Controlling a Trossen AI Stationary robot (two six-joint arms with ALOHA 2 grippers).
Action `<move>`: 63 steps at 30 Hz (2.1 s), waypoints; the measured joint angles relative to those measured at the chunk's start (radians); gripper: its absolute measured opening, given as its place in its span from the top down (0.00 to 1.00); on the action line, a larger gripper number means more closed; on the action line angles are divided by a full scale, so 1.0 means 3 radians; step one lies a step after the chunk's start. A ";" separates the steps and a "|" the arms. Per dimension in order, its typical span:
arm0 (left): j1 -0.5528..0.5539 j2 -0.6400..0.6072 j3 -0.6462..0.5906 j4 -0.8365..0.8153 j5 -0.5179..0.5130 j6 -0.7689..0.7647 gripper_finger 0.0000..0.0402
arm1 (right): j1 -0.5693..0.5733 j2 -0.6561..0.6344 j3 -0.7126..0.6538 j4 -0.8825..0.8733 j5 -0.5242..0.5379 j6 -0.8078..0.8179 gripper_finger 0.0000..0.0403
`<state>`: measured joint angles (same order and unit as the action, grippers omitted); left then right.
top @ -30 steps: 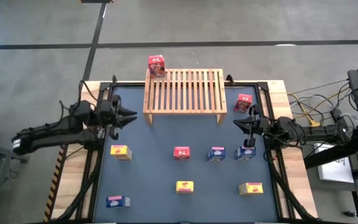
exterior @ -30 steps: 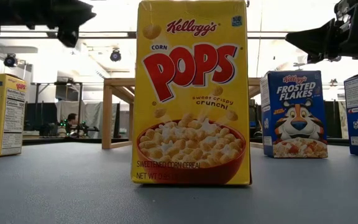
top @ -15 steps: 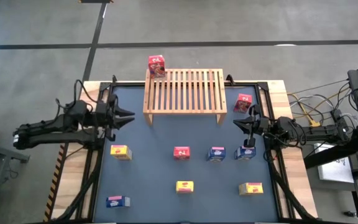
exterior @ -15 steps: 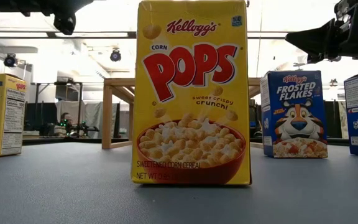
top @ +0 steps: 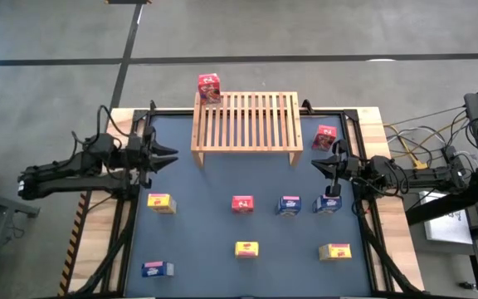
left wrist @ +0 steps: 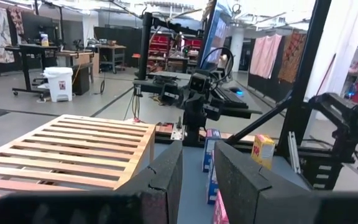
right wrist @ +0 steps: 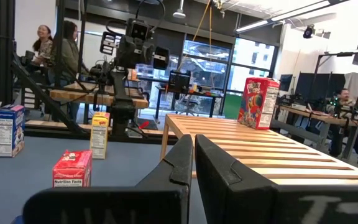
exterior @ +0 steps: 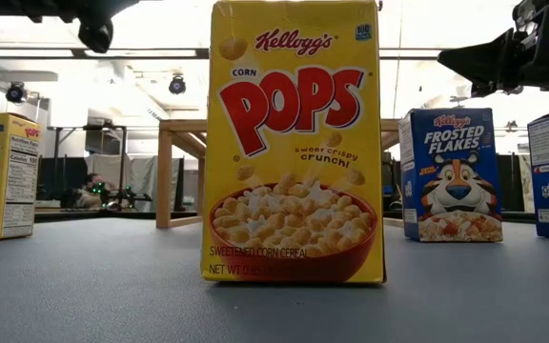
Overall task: Stack cereal on shelf
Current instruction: Put the bottom red cereal box aligned with the other red cereal box on the shelf
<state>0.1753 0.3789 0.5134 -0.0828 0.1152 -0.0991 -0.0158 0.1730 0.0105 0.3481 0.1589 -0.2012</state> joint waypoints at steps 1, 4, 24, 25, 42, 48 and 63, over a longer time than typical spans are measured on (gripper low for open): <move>0.0000 -0.0004 0.0002 -0.0002 0.0005 -0.0001 0.81 | 0.0001 -0.0001 0.0000 -0.0001 -0.0001 0.0000 0.98; 0.0000 -0.0018 0.0004 -0.0007 0.0019 0.0032 0.81 | 0.0000 0.0000 0.0000 0.0000 -0.0001 0.0000 0.98; 0.0000 0.0007 -0.0098 -0.0007 0.0022 0.0040 0.81 | 0.0000 -0.0001 0.0000 -0.0001 -0.0001 0.0000 0.98; 0.0000 0.0007 -0.0103 -0.0010 0.0022 0.0040 0.81 | 0.0001 0.0000 0.0000 0.0000 0.0000 0.0000 0.98; 0.0000 0.0013 -0.0111 0.0002 0.0025 -0.0128 0.81 | 0.0001 -0.0001 0.0000 -0.0001 0.0000 0.0000 0.98; 0.0000 0.0063 -0.0111 0.0002 0.0027 -0.0052 0.81 | 0.0001 -0.0001 0.0000 -0.0001 -0.0001 0.0000 0.98; 0.0000 -0.0016 -0.0112 0.0092 0.0462 0.0161 0.81 | 0.0000 -0.0001 0.0000 -0.0001 0.0000 0.0000 0.98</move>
<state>0.1753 0.3741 0.4797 -0.0551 0.2539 -0.0507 -0.0158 0.1728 0.0105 0.3478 0.1588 -0.2012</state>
